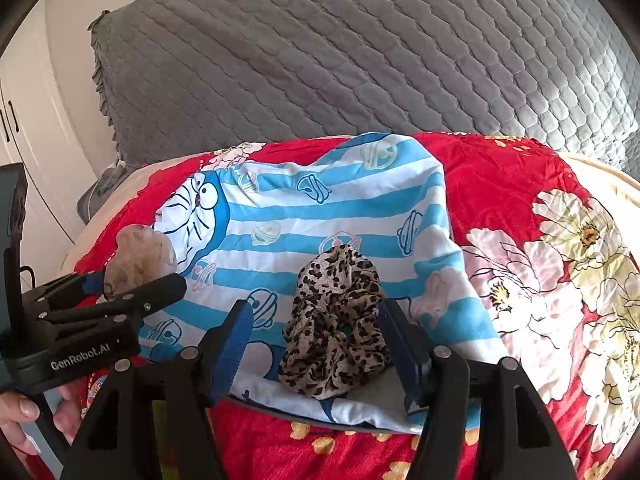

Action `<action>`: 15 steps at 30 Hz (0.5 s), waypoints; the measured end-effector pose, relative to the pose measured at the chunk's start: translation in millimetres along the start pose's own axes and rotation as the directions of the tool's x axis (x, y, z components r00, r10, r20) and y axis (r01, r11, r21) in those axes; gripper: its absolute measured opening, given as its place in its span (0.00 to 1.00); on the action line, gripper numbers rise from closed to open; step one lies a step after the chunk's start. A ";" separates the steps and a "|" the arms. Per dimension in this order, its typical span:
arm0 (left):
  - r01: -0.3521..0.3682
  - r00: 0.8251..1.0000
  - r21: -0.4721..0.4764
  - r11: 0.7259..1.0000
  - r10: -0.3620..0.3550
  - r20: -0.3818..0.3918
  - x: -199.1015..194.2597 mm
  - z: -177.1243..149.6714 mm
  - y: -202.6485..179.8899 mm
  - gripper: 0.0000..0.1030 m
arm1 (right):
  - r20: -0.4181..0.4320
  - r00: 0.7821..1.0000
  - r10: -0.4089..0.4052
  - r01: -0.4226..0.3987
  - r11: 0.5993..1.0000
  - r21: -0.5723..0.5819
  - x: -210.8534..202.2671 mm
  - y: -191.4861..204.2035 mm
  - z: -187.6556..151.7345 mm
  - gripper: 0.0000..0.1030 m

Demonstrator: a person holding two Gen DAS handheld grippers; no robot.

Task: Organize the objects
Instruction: 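Lower both scrunchies onto the shirt and open both tools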

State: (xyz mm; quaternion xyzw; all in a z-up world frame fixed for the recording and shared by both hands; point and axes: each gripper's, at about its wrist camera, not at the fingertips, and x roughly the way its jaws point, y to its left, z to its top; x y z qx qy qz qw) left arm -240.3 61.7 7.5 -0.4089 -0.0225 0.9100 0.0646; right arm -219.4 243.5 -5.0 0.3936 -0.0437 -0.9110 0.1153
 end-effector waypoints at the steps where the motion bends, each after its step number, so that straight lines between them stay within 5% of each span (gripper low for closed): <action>1: 0.003 1.000 0.005 1.000 -0.003 0.006 -2.7 2.4 -1.2 0.70 | 0.000 1.000 -0.001 0.001 1.000 -0.002 -1.4 -0.5 -0.1 0.65; 15: 0.012 1.000 0.023 1.000 -0.012 0.005 -27.8 -1.4 -14.7 0.73 | 0.004 1.000 -0.015 0.015 1.000 -0.010 -29.9 -0.8 3.5 0.65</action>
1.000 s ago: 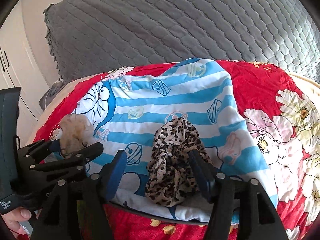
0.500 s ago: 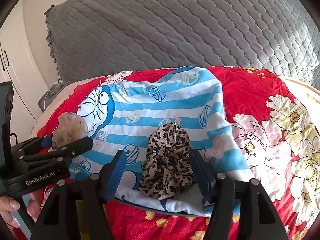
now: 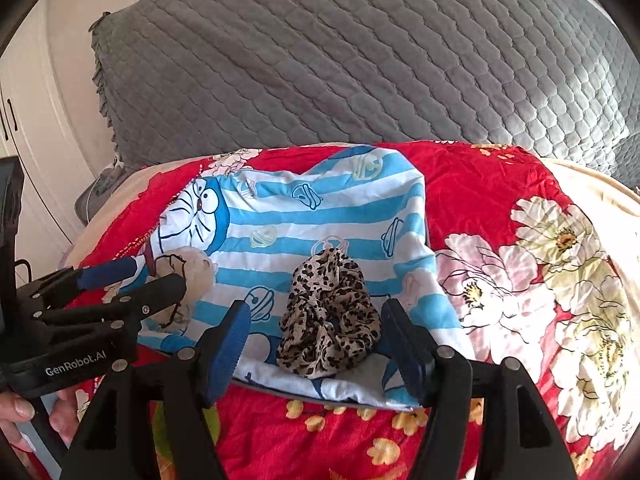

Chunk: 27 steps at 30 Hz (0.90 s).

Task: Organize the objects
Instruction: 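Lower both scrunchies onto the shirt and open both tools, then raise both open tools and pull back from the tray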

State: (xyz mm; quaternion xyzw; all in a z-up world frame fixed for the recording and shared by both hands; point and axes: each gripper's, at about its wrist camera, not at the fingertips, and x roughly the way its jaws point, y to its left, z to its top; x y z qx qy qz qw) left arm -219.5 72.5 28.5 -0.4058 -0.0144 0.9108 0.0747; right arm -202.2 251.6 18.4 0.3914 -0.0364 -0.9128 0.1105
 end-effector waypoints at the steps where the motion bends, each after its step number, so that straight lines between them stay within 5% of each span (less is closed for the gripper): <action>1: 0.003 1.000 -0.004 1.000 -0.003 -0.002 -3.8 0.0 0.2 0.73 | 0.003 1.000 0.003 -0.003 1.000 -0.001 -3.3 0.4 0.5 0.65; 27: -0.043 0.999 -0.002 0.999 0.043 0.020 -50.2 -16.3 13.3 0.74 | 0.023 1.000 0.004 -0.003 0.999 -0.045 -59.3 23.3 3.6 0.80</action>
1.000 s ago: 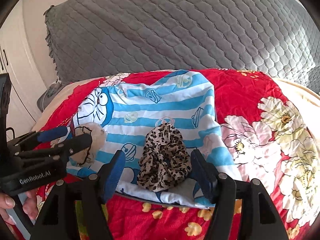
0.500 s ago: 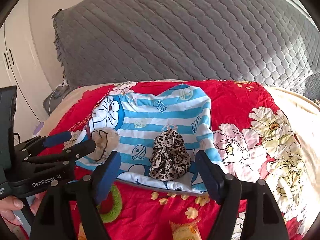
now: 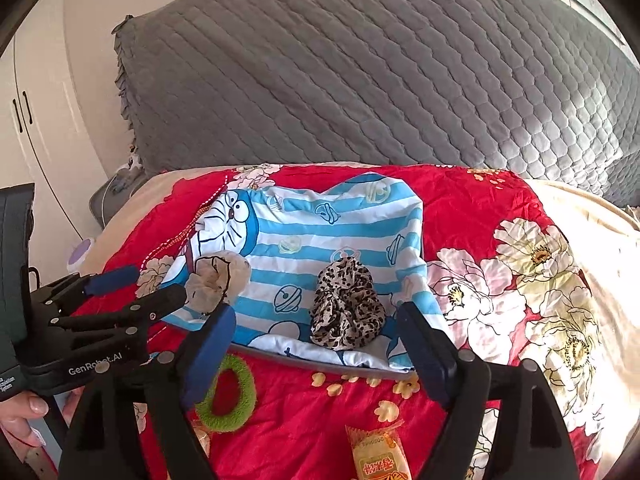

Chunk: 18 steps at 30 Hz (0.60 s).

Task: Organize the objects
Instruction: 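Raise both open tools and pull back from the tray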

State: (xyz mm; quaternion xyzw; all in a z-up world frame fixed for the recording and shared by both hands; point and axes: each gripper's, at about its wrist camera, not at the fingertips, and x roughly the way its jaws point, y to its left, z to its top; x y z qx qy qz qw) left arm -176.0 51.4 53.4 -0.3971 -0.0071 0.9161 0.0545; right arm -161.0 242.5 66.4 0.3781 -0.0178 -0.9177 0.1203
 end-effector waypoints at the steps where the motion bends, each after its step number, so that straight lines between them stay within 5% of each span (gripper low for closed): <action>1: -0.001 1.000 -0.001 1.000 0.001 -0.003 -0.2 -0.9 0.6 0.74 | 0.001 1.000 0.000 0.000 1.000 -0.002 -0.5 0.9 -0.5 0.80; 18: -0.003 1.000 -0.028 1.000 0.003 0.008 -21.1 -16.5 11.1 0.75 | -0.036 0.999 -0.012 0.011 1.000 -0.020 -12.7 11.0 -14.0 0.85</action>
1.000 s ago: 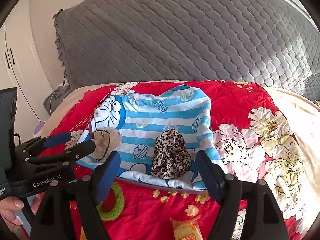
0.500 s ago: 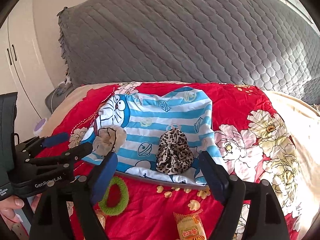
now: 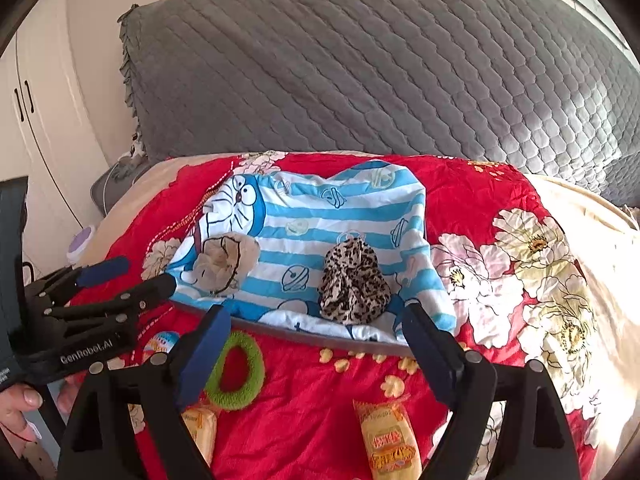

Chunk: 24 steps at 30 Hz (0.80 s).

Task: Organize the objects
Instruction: 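Raise both open tools and pull back from the tray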

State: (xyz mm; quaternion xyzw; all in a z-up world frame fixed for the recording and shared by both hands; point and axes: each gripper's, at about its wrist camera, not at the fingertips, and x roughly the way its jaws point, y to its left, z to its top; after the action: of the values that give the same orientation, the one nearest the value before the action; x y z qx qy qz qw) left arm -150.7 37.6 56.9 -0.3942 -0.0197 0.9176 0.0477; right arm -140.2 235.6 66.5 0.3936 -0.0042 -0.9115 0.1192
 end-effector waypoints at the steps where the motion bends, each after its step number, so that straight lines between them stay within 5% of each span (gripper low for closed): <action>1: -0.001 1.000 0.000 1.000 0.001 0.002 -2.1 -1.4 -0.2 0.75 | -0.001 1.000 -0.003 0.003 1.000 -0.002 -1.8 0.6 -0.6 0.85; 24: 0.004 1.000 0.034 0.999 -0.005 0.013 -41.7 -37.1 -3.7 0.75 | 0.008 1.000 -0.002 0.002 0.999 -0.033 -51.7 20.3 -16.2 0.85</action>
State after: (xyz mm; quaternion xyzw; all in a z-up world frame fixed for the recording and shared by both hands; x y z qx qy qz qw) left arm -94.9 37.0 61.7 -0.3874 -0.0053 0.9202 0.0562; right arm -90.1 228.6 94.4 0.3880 0.0108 -0.9131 0.1247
